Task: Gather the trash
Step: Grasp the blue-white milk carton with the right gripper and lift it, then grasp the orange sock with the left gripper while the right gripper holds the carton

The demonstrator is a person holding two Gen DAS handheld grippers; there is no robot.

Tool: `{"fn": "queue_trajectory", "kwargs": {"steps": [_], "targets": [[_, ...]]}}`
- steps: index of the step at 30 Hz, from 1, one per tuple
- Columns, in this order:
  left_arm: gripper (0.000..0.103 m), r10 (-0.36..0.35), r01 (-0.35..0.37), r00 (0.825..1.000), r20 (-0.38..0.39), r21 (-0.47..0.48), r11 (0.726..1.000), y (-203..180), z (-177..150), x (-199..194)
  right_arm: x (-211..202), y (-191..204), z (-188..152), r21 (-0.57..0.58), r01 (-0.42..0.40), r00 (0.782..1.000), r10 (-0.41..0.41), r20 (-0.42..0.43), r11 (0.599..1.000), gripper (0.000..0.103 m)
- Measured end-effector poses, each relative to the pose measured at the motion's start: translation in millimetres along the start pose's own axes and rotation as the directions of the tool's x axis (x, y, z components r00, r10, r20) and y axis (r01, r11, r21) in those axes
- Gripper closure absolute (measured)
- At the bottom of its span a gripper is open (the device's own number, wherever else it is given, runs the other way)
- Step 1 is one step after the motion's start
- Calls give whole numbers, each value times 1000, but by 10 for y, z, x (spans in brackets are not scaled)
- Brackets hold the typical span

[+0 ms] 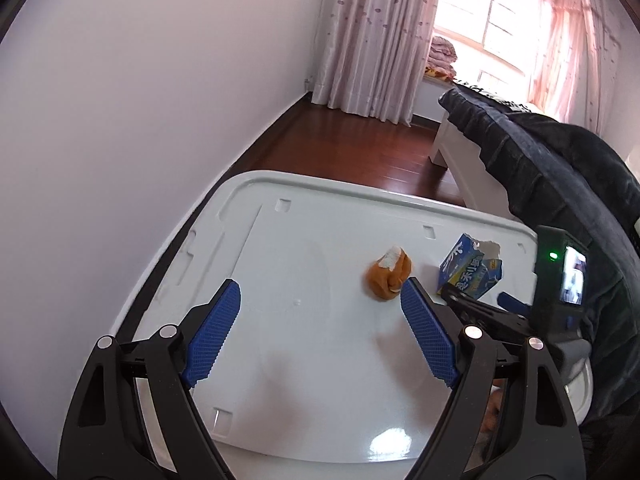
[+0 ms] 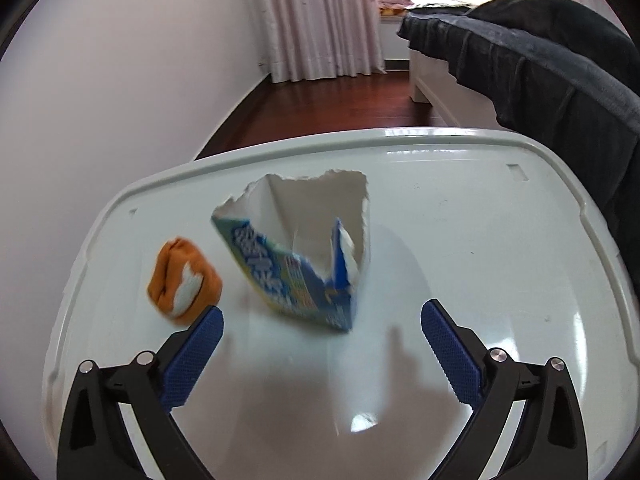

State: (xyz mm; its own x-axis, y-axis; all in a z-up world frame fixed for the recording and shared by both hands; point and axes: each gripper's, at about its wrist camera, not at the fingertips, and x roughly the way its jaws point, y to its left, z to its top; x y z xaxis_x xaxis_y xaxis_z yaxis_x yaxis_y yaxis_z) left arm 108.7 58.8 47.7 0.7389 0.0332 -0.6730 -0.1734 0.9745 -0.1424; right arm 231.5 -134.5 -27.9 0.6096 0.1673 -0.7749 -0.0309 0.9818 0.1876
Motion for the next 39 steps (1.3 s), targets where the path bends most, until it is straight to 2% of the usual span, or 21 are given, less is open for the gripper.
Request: {"fn": "queue_trajectory", "kwargs": {"steps": [6,11,12,13,15,16,17,26,30,35,39], "targets": [[23,-28,27,999,-35,-33,999,62,-32,49,232,136,157,45,46,999,-46,-4,998,6],[23,-39,38,999,-33,-42,998,79,-33,40,374,131,231,108,72,997,-71,-13,992,7],[23,-39,37,999,-31,-42,998,84,-30,35,399,132,230,111,85,996,-84,-11,990,12],[23,-37,36,999,-30,-44,998,88,-37,33,408,135,219,111,88,996,-87,-9,990,22],[23,-39,37,999,-32,-47,998,87,-37,41,448,142,208,107,99,995,-98,-18,989,31],[23,-42,40,998,-36,-51,998,95,-42,47,447,139,222,108,95,995,-95,-11,990,44],[23,-43,41,998,-38,-53,998,96,-50,52,438,146,228,103,105,995,-104,-6,989,49],[23,-18,18,999,-49,-17,1000,46,-97,95,368,141,181,57,100,995,-100,-12,993,50],[23,7,-7,998,-55,7,1000,16,-120,143,226,109,144,-17,79,997,-79,-8,997,50],[23,21,-19,996,-81,25,1000,-11,-199,270,-180,25,152,-128,43,999,-41,18,991,50],[23,-7,18,991,-136,79,997,-119,-293,482,-609,-143,131,-146,-52,998,54,16,988,50]]}}
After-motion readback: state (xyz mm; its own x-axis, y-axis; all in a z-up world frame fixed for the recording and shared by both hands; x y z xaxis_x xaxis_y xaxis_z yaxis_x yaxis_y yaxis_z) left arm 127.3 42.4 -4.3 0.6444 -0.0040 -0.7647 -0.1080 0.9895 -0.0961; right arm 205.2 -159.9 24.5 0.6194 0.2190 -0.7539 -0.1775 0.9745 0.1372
